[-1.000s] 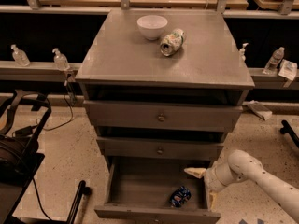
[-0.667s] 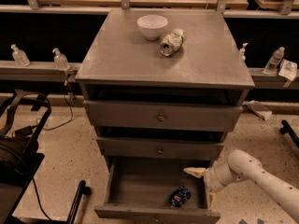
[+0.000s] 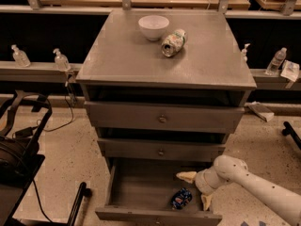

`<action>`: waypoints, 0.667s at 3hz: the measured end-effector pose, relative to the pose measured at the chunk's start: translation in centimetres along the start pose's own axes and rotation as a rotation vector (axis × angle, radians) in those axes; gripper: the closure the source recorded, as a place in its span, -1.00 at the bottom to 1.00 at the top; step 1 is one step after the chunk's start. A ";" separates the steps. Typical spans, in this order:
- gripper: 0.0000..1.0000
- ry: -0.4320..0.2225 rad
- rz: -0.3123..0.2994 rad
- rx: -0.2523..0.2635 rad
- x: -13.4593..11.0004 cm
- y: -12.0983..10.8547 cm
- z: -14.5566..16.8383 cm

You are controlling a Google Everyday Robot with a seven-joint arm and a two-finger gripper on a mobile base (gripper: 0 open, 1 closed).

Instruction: Pick pepsi can from bottom drawer and place on counter

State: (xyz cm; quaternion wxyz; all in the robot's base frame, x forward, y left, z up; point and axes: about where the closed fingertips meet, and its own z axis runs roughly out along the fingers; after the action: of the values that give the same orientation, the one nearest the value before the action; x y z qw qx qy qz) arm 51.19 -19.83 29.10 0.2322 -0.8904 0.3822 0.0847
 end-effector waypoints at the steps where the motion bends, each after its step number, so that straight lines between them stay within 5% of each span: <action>1: -1.00 0.022 -0.084 -0.002 1.0 -0.5 2.7; 2: -1.00 0.017 -0.122 0.029 1.9 -0.7 5.0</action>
Offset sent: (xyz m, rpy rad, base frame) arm 0.0336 0.0204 -0.0810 0.0476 -0.1453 0.1166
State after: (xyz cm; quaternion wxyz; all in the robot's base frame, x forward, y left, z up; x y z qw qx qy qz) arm 53.18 -18.25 24.29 0.2465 -0.9094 0.3302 0.0570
